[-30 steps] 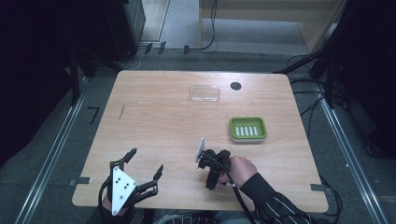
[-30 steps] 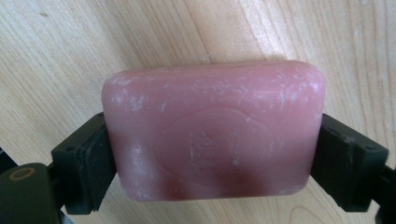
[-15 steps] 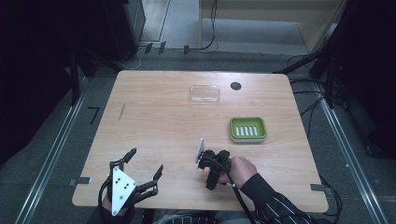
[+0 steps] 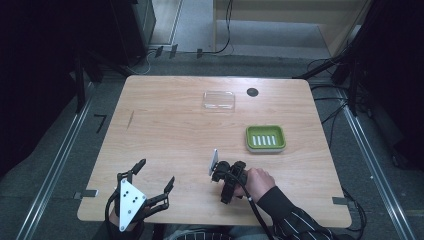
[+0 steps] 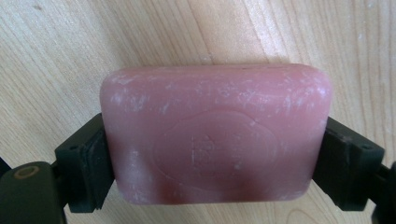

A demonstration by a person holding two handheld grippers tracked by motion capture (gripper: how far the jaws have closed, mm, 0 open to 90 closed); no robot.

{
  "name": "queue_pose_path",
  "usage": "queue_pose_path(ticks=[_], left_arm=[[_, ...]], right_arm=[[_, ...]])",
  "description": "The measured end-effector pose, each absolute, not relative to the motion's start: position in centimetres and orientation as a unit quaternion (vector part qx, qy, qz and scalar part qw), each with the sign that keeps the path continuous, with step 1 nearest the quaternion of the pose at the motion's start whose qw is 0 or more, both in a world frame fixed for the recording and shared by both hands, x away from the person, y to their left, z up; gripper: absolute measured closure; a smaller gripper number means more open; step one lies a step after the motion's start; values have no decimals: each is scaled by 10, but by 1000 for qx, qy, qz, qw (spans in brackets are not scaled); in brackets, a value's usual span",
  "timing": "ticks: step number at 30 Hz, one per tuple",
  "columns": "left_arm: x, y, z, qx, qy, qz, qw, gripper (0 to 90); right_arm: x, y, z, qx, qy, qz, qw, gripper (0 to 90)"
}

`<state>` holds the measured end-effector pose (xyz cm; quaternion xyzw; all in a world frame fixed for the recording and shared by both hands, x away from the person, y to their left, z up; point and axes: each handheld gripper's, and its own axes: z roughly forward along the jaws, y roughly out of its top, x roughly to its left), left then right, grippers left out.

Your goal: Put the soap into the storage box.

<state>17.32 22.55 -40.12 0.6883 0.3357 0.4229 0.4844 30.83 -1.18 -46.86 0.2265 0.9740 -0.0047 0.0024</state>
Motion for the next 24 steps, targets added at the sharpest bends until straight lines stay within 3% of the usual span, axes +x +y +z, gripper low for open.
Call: queue_pose_path(ticks=[24], left_arm=[[173,225,-401,688,335,424,484,131]], right_arm=[[314,-21,-462,234,972,-10,6,137]])
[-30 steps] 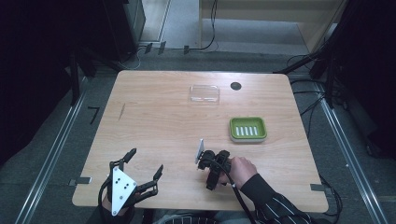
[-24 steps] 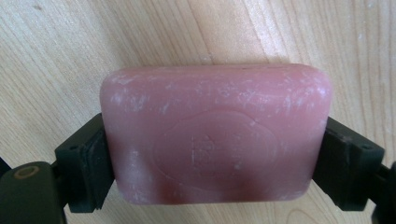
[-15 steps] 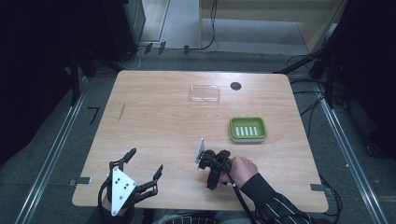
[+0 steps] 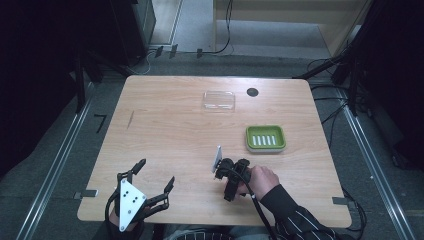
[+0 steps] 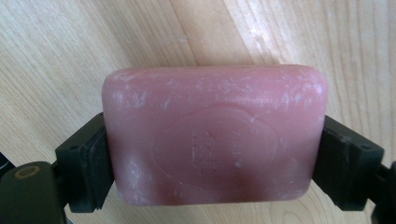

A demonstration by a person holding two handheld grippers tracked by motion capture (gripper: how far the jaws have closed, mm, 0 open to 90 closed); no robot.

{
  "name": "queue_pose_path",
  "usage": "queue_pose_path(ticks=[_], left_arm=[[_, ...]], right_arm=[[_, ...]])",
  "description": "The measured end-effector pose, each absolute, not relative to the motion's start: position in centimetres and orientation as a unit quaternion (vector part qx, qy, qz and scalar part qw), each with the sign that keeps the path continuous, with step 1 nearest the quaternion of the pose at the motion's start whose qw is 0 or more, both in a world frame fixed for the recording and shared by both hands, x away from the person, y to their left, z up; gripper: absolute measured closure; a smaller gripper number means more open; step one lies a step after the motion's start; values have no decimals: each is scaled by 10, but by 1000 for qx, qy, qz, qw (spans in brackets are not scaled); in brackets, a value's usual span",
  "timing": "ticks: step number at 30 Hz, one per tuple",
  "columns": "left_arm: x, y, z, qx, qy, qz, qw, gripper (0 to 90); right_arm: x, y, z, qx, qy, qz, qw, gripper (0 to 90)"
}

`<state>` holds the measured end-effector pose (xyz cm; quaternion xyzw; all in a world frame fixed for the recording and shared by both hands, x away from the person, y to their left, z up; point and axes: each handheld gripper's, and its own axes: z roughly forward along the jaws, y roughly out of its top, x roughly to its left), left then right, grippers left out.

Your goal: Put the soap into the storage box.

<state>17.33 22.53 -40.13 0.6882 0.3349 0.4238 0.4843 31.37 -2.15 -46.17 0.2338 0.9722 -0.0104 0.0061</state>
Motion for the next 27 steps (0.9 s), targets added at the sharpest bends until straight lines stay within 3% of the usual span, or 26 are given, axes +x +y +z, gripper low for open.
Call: queue_pose_path(ticks=[27], left_arm=[[174,225,-401,688,337,423,484,130]], right_arm=[[324,-46,-453,270,963,-4,5,138]])
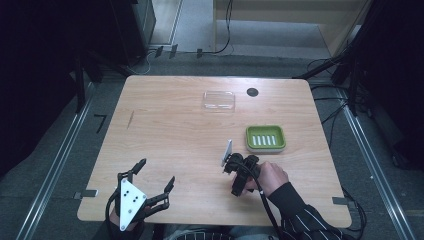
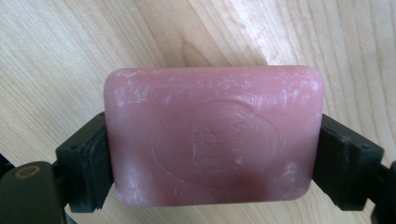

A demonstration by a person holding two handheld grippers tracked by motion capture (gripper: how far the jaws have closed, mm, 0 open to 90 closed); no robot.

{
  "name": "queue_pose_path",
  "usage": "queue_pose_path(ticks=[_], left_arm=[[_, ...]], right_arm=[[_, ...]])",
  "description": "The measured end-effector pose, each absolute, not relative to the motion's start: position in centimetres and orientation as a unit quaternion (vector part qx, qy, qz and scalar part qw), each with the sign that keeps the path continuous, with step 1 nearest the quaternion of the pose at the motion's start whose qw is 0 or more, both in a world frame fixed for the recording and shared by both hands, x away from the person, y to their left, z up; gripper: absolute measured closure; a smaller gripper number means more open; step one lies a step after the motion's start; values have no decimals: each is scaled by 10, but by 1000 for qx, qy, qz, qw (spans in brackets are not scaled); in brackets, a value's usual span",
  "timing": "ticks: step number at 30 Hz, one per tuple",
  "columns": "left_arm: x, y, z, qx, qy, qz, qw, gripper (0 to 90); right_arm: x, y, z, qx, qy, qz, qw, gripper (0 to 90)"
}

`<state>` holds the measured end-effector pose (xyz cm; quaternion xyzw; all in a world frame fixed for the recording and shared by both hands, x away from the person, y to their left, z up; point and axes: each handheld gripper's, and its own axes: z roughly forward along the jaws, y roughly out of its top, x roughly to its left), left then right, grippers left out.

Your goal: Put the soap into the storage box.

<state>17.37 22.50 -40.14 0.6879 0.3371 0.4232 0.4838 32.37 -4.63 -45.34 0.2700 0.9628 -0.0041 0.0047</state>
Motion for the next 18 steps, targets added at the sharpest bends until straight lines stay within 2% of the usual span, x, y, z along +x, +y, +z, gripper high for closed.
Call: queue_pose_path(ticks=[18], left_arm=[[174,225,-401,687,335,424,486,131]], right_arm=[[331,-67,-440,300,954,4,15,139]])
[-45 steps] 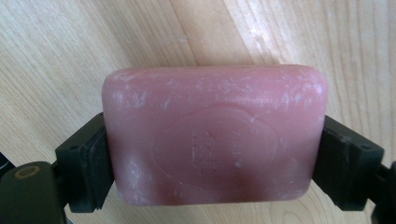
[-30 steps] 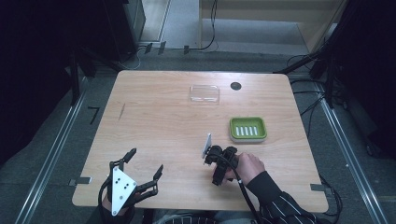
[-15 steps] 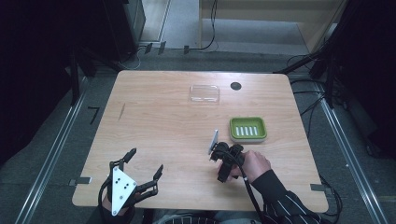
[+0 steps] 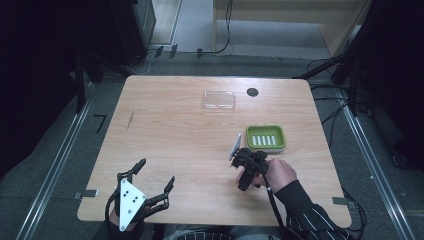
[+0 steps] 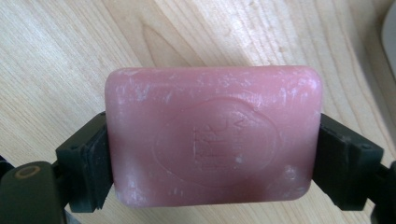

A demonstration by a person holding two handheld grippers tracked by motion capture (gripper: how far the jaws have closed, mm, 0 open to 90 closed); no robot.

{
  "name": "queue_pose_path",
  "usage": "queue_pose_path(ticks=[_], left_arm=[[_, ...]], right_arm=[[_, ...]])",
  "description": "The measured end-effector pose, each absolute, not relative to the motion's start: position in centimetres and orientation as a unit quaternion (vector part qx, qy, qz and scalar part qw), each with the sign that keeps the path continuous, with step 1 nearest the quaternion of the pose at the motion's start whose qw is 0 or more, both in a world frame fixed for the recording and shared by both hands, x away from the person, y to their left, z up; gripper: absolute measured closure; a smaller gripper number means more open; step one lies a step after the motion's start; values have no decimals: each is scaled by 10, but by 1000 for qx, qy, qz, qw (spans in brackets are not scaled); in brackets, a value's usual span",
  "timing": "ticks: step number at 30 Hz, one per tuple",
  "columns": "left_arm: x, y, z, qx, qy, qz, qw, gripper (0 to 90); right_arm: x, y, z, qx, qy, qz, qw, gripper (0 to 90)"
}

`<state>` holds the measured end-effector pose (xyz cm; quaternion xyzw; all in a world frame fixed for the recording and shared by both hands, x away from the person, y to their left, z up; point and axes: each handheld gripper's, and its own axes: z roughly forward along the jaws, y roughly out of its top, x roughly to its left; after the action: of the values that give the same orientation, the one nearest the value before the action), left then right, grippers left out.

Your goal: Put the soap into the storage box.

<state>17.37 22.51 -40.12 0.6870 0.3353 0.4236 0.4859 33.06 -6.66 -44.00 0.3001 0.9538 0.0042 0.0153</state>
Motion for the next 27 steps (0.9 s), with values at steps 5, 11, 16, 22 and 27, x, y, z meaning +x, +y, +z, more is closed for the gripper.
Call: queue_pose_path(ticks=[5,11,16,22,27], left_arm=[[173,225,-401,685,338,423,487,131],[174,225,-401,687,334,425,485,131],[174,225,-401,686,336,425,487,131],[173,225,-401,686,335,425,487,131],[173,225,-401,685,335,426,486,131]], right_arm=[[333,-71,-437,306,952,7,17,139],[336,-80,-429,320,947,13,23,139],[338,-85,-426,327,945,14,24,139],[341,-93,-422,340,940,16,24,139],[346,-101,-418,349,937,22,26,139]])
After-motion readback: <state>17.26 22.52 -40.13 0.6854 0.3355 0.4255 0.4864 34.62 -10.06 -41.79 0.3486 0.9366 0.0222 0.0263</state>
